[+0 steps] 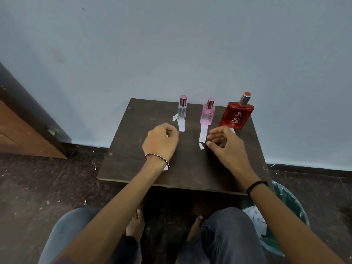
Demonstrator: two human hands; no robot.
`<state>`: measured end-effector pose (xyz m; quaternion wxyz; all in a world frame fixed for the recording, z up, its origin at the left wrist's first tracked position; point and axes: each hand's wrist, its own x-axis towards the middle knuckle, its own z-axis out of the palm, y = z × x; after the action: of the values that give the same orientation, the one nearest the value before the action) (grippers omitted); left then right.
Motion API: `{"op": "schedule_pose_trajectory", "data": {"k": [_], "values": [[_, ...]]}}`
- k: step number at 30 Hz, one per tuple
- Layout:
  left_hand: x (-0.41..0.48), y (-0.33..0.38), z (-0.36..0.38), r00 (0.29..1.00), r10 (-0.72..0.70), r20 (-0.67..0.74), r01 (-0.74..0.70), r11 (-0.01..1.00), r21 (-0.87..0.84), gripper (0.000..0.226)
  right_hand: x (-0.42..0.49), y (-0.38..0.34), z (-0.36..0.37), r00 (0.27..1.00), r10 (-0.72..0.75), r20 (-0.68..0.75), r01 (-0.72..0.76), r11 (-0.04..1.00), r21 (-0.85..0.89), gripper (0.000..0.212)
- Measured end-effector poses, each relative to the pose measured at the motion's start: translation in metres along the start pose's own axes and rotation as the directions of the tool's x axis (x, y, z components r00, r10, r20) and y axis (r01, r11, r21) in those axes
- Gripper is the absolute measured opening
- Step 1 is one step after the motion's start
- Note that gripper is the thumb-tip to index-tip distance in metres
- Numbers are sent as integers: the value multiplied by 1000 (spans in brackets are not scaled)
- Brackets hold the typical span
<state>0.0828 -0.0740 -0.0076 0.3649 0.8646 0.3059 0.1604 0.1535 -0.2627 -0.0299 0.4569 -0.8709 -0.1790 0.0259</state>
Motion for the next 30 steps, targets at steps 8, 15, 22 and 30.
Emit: {"op": "schedule_pose_trajectory", "data": {"k": [8, 15, 22, 30], "values": [[38, -31, 8, 978, 209, -8, -201, 952, 232, 33, -12, -6, 22, 988, -152, -32, 135, 940, -313, 12], [58, -28, 27, 945, 282, 165, -326, 839, 436, 50, -18, -20, 36, 969, -234, 81, 246, 945, -215, 15], [63, -39, 28, 930, 286, 232, -367, 772, 518, 49, -13, -22, 45, 973, -191, 127, 209, 966, -152, 24], [56, -50, 13, 922, 323, 214, -388, 765, 514, 45, -22, -20, 50, 991, -131, -8, 126, 967, -221, 22]]}}
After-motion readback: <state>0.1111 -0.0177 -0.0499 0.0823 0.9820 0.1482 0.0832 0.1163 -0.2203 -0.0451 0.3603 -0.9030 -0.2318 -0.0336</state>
